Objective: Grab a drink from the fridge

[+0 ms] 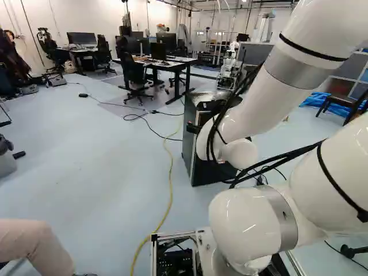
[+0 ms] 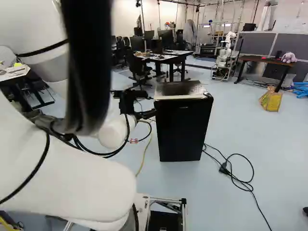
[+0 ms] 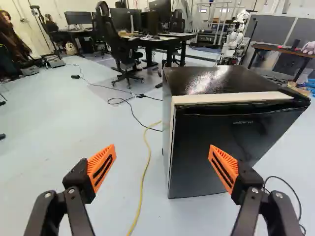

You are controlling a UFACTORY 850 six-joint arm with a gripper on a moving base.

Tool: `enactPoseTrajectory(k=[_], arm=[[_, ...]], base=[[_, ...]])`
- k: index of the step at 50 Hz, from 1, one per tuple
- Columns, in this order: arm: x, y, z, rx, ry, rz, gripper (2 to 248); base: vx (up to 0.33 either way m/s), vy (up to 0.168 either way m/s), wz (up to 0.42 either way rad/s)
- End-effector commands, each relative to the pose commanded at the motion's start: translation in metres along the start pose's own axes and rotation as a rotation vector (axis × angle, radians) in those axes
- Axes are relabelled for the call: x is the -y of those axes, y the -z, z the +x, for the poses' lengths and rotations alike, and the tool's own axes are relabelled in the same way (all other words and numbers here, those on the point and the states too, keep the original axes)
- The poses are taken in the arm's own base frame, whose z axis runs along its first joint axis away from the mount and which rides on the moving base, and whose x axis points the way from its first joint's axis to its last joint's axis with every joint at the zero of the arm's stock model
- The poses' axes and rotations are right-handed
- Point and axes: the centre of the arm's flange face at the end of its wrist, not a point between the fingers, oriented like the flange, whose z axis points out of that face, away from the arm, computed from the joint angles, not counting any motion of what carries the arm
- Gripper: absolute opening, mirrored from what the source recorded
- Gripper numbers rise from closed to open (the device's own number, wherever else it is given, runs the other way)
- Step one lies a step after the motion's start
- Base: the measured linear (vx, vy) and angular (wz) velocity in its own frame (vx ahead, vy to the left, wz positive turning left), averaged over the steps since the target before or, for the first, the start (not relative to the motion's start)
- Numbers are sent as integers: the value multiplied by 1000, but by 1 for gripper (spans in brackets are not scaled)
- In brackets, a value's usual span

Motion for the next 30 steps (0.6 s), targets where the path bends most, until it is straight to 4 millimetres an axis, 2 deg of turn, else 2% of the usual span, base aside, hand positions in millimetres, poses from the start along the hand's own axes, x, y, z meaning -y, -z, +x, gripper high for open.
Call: enactPoseTrajectory(k=[30], arm=[[11,-23,12,-3,-39,-17,247]], base=[[0,0,0]])
